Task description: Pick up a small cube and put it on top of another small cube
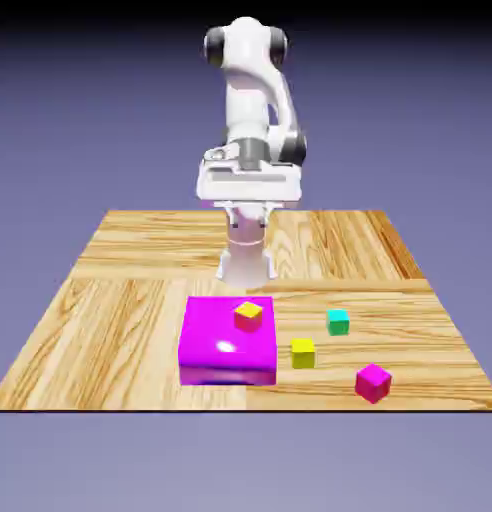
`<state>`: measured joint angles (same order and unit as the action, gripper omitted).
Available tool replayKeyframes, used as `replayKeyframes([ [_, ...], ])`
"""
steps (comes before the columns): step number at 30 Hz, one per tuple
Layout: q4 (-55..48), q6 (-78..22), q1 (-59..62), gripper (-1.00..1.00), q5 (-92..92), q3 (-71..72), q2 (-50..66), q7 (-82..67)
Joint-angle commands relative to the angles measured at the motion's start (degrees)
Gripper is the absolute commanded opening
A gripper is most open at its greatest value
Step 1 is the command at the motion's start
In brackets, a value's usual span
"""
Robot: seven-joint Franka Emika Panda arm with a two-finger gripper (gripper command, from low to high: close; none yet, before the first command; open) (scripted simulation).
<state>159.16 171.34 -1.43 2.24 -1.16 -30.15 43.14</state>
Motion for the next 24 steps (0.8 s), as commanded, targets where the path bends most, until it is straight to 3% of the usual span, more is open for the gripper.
replayKeyframes([
  [1, -1.6, -2.2, -0.5, 0.0, 1.8, -1.0, 2.1, 0.6],
  [24, -38.6, -53.2, -13.2, 0.0, 43.0, -23.3, 49.8, 13.8],
])
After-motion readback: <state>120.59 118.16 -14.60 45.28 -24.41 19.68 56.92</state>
